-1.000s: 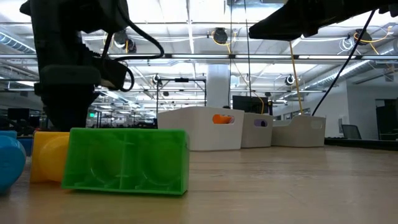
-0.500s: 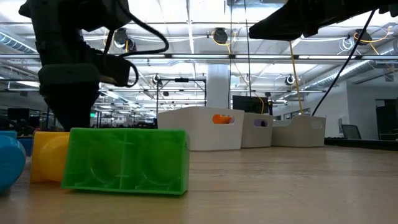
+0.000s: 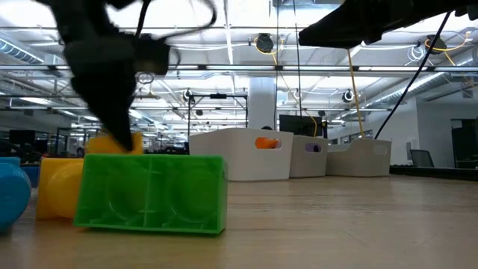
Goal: Pick & Place Toys
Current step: Put the yellow game piece into the white bin
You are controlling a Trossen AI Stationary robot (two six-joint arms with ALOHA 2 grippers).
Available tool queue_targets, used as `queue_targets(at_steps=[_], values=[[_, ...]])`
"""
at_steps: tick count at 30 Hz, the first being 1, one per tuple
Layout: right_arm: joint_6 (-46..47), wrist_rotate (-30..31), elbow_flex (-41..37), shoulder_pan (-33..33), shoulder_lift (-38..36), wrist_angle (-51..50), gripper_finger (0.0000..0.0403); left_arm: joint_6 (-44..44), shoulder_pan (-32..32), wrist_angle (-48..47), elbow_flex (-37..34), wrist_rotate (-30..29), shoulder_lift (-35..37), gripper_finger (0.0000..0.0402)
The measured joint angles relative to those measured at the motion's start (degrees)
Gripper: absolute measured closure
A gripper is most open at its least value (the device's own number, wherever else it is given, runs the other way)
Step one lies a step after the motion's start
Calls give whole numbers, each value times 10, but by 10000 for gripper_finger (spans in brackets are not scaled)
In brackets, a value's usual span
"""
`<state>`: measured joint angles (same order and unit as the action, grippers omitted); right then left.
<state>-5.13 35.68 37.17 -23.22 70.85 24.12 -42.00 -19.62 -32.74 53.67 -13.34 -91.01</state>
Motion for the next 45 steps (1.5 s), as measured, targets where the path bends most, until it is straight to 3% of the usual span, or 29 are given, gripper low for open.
queue_targets(at_steps=[7,11,17,22,27,34,38,45], values=[[0,0,0,0,0,3,238,132,15,35,88,-85,11,244],[0,0,0,0,0,4,238,219,46,85,129,-92,12,234],[0,0,0,0,0,3,238,311,117,178,141,-92,8,261],[0,0,0,0,0,2,238,318,190,227,141,-35,-27,258],[0,0,0,0,0,0,238,310,238,265,141,39,-95,230],[0,0,0,0,0,-3,238,293,272,265,140,43,-161,249],[0,0,0,0,0,-3,238,277,280,262,140,43,-164,238],[0,0,0,0,0,-3,238,284,281,243,140,94,-119,170]])
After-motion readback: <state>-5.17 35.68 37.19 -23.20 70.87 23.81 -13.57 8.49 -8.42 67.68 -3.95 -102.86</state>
